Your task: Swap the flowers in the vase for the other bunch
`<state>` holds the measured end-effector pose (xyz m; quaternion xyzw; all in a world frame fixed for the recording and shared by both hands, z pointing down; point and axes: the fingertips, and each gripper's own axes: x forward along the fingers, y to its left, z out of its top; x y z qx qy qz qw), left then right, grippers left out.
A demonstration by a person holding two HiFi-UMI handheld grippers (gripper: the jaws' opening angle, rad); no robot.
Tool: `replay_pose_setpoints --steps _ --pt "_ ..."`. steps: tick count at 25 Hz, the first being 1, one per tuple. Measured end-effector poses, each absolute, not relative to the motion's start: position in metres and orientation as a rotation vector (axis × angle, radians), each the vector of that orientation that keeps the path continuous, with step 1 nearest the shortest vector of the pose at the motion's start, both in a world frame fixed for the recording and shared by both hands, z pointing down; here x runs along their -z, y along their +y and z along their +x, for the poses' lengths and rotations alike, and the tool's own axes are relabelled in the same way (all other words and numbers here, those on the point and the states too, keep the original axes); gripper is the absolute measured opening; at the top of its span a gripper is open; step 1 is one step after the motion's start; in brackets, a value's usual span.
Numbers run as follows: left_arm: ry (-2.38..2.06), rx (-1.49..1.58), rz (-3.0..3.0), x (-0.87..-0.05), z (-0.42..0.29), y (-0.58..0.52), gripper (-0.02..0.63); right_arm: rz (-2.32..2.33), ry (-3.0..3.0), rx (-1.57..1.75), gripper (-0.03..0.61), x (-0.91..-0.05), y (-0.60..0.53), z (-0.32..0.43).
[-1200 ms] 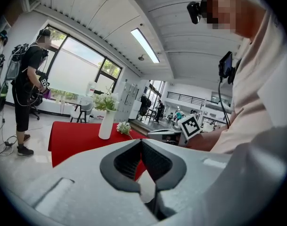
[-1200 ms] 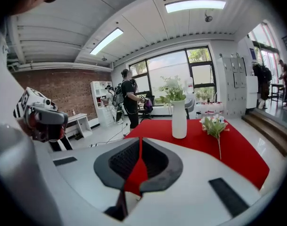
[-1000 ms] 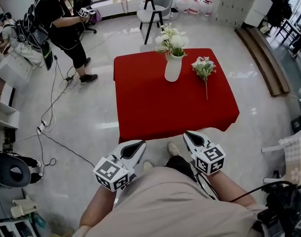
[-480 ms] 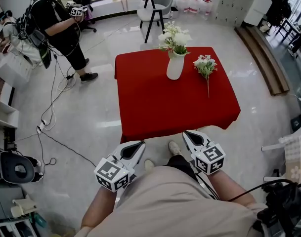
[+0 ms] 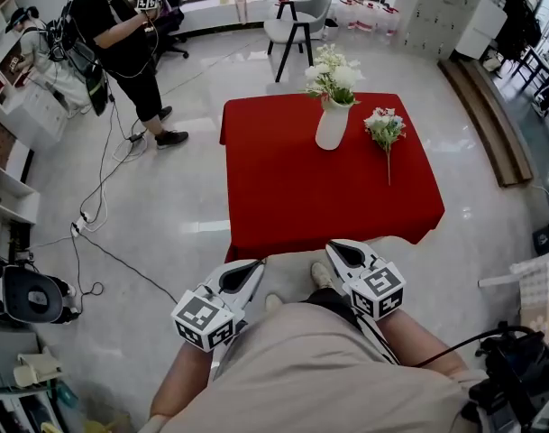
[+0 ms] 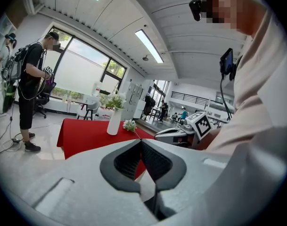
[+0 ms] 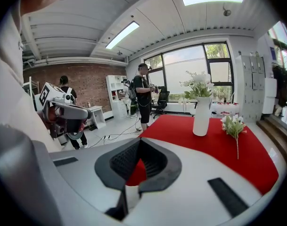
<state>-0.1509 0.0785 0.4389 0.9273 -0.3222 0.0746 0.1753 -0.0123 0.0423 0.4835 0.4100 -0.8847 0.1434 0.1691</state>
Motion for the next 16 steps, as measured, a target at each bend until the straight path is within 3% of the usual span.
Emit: replay_pose_setpoints --steps 16 --pt "-0.924 -0.183 2.625 -0.437 -0.160 0.082 0.008 1.135 -2.510 -0.418 0.012 -0.487 0.050 -0.023"
